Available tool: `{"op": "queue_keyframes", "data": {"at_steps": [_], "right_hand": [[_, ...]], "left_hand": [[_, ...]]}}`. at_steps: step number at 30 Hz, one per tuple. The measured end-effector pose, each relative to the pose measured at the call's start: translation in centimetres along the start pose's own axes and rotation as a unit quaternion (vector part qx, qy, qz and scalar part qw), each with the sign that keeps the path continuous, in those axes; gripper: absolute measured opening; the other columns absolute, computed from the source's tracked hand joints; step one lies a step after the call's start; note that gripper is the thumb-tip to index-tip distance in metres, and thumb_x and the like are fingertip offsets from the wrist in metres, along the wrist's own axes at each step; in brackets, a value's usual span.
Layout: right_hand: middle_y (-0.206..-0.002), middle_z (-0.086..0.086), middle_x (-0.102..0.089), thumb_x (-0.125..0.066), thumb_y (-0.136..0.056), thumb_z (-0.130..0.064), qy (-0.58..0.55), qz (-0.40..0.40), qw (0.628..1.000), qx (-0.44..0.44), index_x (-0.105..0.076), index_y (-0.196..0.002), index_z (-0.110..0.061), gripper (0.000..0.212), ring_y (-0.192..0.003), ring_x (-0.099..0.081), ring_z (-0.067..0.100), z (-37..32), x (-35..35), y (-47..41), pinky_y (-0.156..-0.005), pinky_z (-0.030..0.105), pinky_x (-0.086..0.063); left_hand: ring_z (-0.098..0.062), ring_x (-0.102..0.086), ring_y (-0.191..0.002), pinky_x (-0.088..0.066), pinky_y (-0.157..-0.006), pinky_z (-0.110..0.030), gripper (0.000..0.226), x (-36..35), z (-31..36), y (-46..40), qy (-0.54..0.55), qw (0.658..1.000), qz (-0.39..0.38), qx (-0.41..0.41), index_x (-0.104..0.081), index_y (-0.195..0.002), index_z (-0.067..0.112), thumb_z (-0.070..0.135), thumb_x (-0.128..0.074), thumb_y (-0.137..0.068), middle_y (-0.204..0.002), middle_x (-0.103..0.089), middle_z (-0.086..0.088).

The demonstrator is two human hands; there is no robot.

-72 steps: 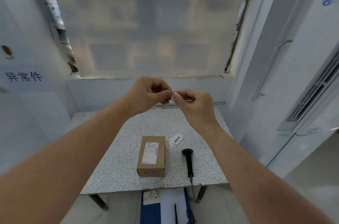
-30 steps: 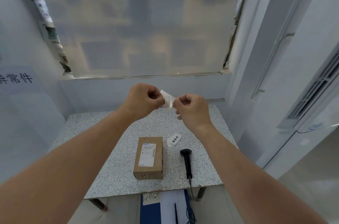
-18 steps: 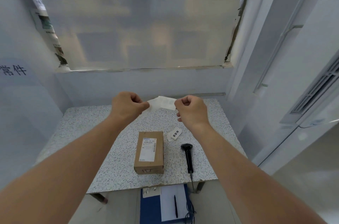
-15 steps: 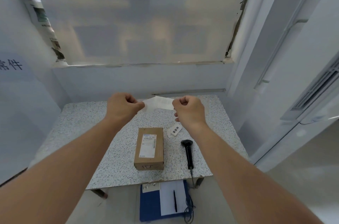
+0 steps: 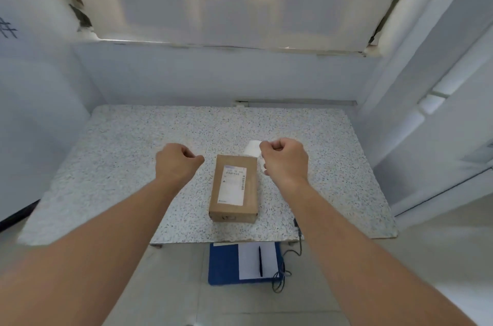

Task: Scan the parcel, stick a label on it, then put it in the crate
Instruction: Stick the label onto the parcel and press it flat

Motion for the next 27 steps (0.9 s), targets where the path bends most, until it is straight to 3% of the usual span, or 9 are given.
{"op": "queue_keyframes", "data": {"at_steps": [8,11,13,19,24,27], "right_hand": [[-0.071,-0.004,-0.073,-0.066,-0.091,-0.035,0.022,0.008,1.0,-0.012,-0.067,-0.074,-0.018,0.024,-0.068,-0.073,0.017,6.4,-4.1,-1.6,-0.063,0.042,-0.064],[-0.066,-0.009,-0.069,-0.065,-0.092,-0.038,0.044,0.024,0.999,0.002,-0.064,-0.07,-0.023,0.027,-0.055,-0.061,0.003,7.7,-4.8,-2.0,-0.049,0.023,-0.044],[-0.064,-0.01,-0.068,-0.066,-0.092,-0.039,0.054,0.03,0.998,0.0,-0.063,-0.069,-0.024,0.027,-0.052,-0.058,0.002,8.4,-5.2,-2.3,-0.048,0.019,-0.039],[-0.065,-0.012,-0.067,-0.065,-0.09,-0.044,0.087,0.046,0.995,-0.013,-0.065,-0.072,-0.025,0.025,-0.056,-0.06,0.001,9.5,-5.5,-2.8,-0.047,0.021,-0.036],[-0.071,-0.011,-0.069,-0.065,-0.088,-0.047,0.087,0.045,0.995,-0.021,-0.065,-0.074,-0.026,0.025,-0.068,-0.066,0.008,9.3,-5.9,-2.8,-0.055,0.027,-0.042],[-0.071,-0.011,-0.068,-0.065,-0.088,-0.048,0.098,0.047,0.994,-0.02,-0.065,-0.074,-0.026,0.026,-0.067,-0.065,0.007,8.9,-5.9,-2.8,-0.054,0.027,-0.04]], "left_hand": [[-0.025,-0.072,-0.066,-0.063,-0.061,-0.039,0.017,-6.2,-6.3,-3.1,-0.018,0.999,-0.015,0.036,-0.071,-0.069,0.009,0.02,-0.08,-0.079,-0.066,-0.071,-0.009],[-0.025,-0.071,-0.065,-0.061,-0.06,-0.036,0.018,-7.4,-8.0,-3.9,-0.027,0.999,-0.011,0.044,-0.07,-0.071,0.01,0.021,-0.08,-0.082,-0.067,-0.072,-0.008],[-0.022,-0.071,-0.067,-0.061,-0.065,-0.035,0.018,-8.2,-8.6,-4.2,-0.03,0.999,-0.012,0.034,-0.072,-0.073,0.012,0.023,-0.078,-0.086,-0.07,-0.074,-0.006],[-0.007,-0.068,-0.074,-0.049,-0.066,-0.021,0.002,-10.4,-5.3,-2.9,0.06,0.991,-0.103,-0.065,-0.08,-0.083,0.027,0.027,-0.081,-0.084,-0.081,-0.075,0.011],[-0.008,-0.069,-0.078,-0.055,-0.071,-0.024,0.019,-11.1,0.7,-1.0,0.036,0.953,-0.192,-0.231,-0.081,-0.09,0.025,0.036,-0.088,-0.077,-0.086,-0.072,0.005],[-0.004,-0.066,-0.071,-0.054,-0.068,-0.023,0.028,-11.4,2.6,-0.7,0.008,0.942,-0.211,-0.259,-0.081,-0.09,0.024,0.039,-0.092,-0.069,-0.083,-0.069,0.008]]}}
Point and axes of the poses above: each hand's wrist, its own y-axis away from the middle knuckle, its own x-axis out of the back of the hand, z = x × y, the point moved 6 cm from there along -y, towards the middle knuckle
